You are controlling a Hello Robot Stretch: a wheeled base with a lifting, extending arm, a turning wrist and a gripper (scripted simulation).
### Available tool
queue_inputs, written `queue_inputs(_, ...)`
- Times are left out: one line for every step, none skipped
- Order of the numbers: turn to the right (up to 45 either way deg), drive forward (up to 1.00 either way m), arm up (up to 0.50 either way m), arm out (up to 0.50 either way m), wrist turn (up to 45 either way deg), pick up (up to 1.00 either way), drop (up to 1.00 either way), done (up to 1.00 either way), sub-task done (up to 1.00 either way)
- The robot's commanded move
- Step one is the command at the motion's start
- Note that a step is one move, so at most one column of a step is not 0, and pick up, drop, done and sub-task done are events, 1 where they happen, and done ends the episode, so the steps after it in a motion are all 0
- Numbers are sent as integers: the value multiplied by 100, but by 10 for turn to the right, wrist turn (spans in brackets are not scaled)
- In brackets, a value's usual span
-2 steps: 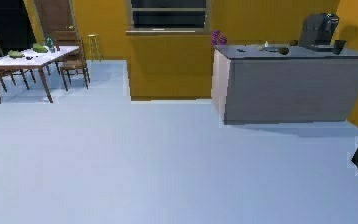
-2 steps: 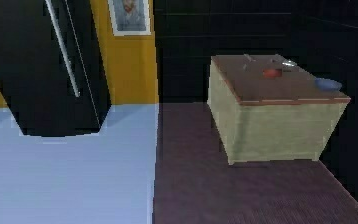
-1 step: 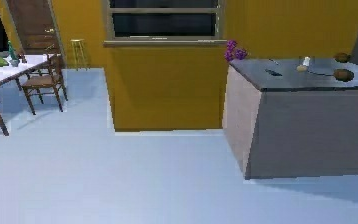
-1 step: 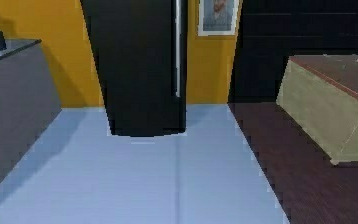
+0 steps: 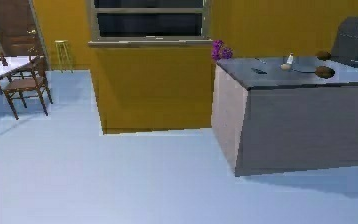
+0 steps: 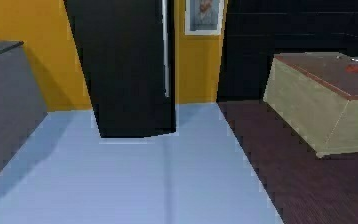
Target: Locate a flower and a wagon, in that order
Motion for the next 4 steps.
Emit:
queue_inputs(0, 100, 0, 0, 0, 0, 0, 0, 0)
queue_inputs(30, 0, 0, 0, 0, 0, 0, 0, 0)
queue_inputs(0, 35, 0, 0, 0, 0, 0, 0, 0)
queue_inputs(360, 0, 0, 0, 0, 0, 0, 0, 0)
